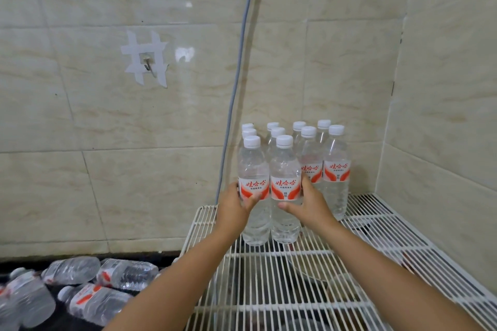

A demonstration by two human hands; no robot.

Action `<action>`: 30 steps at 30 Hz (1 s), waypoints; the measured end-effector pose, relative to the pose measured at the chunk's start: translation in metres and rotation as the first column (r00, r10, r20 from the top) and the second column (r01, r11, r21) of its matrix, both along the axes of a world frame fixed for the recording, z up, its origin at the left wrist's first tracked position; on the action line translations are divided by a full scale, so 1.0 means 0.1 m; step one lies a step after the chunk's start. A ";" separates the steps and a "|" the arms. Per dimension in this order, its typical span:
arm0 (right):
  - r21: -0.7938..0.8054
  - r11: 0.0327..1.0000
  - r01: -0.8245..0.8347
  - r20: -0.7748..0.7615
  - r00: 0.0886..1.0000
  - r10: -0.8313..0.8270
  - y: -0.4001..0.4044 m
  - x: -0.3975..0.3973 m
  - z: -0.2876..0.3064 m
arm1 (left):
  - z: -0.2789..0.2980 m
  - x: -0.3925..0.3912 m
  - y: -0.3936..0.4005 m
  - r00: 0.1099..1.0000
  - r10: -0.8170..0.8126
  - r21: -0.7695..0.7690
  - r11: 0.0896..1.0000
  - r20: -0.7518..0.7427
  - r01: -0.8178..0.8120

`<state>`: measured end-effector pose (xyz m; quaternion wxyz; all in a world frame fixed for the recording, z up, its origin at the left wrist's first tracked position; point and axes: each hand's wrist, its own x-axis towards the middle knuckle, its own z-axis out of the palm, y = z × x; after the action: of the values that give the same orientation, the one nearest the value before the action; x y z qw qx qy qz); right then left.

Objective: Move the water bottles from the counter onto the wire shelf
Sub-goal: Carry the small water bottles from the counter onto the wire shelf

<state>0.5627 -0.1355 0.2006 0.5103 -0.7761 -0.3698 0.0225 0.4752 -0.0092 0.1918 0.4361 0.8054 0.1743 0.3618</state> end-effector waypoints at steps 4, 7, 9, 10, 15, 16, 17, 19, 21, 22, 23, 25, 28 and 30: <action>-0.051 0.999 0.018 0.016 1.000 -0.018 0.00 0.02 0.00 | -0.12 0.08 -0.02 0.995 0.095 -0.042 0.994 -0.025 -0.096; -0.112 0.991 0.073 0.050 0.996 -0.068 0.02 -0.01 -0.05 | -0.14 0.07 -0.02 0.994 0.096 -0.031 0.995 -0.059 -0.098; -0.189 0.976 0.110 0.082 0.992 -0.096 0.02 -0.04 -0.09 | -0.15 0.05 -0.04 0.991 0.117 0.017 0.993 -0.061 -0.117; -0.235 0.963 0.134 0.114 0.987 -0.109 0.01 -0.05 -0.11 | -0.15 0.03 -0.06 0.987 0.149 0.066 0.987 -0.054 -0.146; -0.338 0.914 0.225 0.315 0.942 -0.115 -0.12 -0.14 -0.01 | -0.08 -0.07 -0.14 0.972 0.236 0.330 0.917 0.004 -0.224; -0.320 0.922 0.221 0.357 0.929 -0.099 -0.17 -0.16 0.02 | -0.06 -0.09 -0.13 0.974 0.229 0.333 0.918 -0.003 -0.215; -0.309 0.926 0.215 0.410 0.909 -0.074 -0.21 -0.18 0.06 | -0.04 -0.11 -0.11 0.973 0.232 0.338 0.917 -0.017 -0.213; -0.337 0.916 0.219 0.522 0.853 -0.012 -0.28 -0.25 0.17 | -0.01 -0.18 -0.02 0.961 0.274 0.415 0.879 -0.040 -0.234; -0.296 0.920 0.257 0.652 0.758 -0.001 -0.28 -0.29 0.27 | 0.02 -0.27 0.12 0.945 0.328 0.568 0.781 -0.016 -0.261; -0.258 0.929 0.267 0.694 0.720 -0.014 -0.24 -0.30 0.31 | 0.03 -0.34 0.22 0.933 0.359 0.620 0.736 -0.018 -0.272; -0.224 0.935 0.275 0.713 0.700 -0.035 -0.19 -0.32 0.34 | 0.03 -0.42 0.31 0.914 0.404 0.656 0.701 -0.040 -0.281; -0.294 0.910 0.293 0.670 0.742 -0.022 -0.09 -0.43 0.45 | 0.06 -0.64 0.48 0.866 0.493 0.724 0.628 -0.086 -0.286; -0.315 0.891 0.327 0.689 0.724 -0.022 0.12 -0.60 0.49 | 0.00 -1.07 0.67 0.734 0.640 0.720 0.618 -0.227 -0.316; -0.342 0.891 0.299 0.680 0.733 0.015 0.31 -0.79 0.49 | -0.12 -1.38 0.80 0.649 0.693 0.711 0.625 -0.314 -0.323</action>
<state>0.4834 -0.1050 0.2494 0.1605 -0.8512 -0.4509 -0.2154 0.3374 0.0706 0.1801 -0.0408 0.8775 0.4035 0.2560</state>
